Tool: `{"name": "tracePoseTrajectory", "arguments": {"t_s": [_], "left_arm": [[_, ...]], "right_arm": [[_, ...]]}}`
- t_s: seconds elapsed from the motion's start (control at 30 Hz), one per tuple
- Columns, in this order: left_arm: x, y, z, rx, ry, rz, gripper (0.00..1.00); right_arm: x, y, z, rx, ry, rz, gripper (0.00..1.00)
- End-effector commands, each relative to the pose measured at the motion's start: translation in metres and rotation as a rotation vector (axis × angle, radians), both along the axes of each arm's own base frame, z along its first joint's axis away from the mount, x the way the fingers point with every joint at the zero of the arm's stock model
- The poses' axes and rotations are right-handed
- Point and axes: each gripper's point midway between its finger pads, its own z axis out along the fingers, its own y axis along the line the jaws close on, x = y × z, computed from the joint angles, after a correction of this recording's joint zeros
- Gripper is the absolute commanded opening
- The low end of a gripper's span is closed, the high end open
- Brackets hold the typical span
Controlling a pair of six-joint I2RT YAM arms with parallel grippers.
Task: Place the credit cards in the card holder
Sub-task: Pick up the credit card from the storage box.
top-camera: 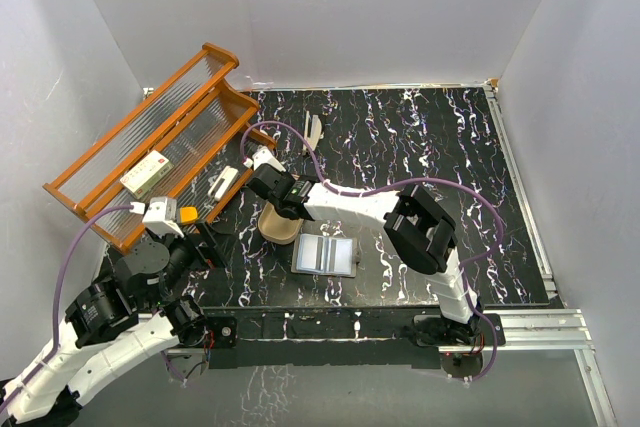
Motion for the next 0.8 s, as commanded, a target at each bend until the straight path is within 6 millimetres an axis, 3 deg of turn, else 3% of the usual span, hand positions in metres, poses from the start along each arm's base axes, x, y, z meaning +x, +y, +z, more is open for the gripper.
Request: {"name": "tracePoseTrajectory", "arguments": {"t_s": [0.0,0.5,0.77], "left_arm": [[0.002,0.003,-0.002,0.017,-0.001,0.021,0.99],[0.003,0.004,-0.003,0.021,0.005,0.03,0.99],[0.006,0.005,-0.007,0.055,0.03,0.048,0.99]], "right_arm": [[0.012,0.006,0.047,0.084,-0.09,-0.006,0.16],[0.009,0.008,0.057,0.096,-0.09,0.027,0.1],[0.003,0.015,0.071,0.13,-0.08,0.073,0.0]]}}
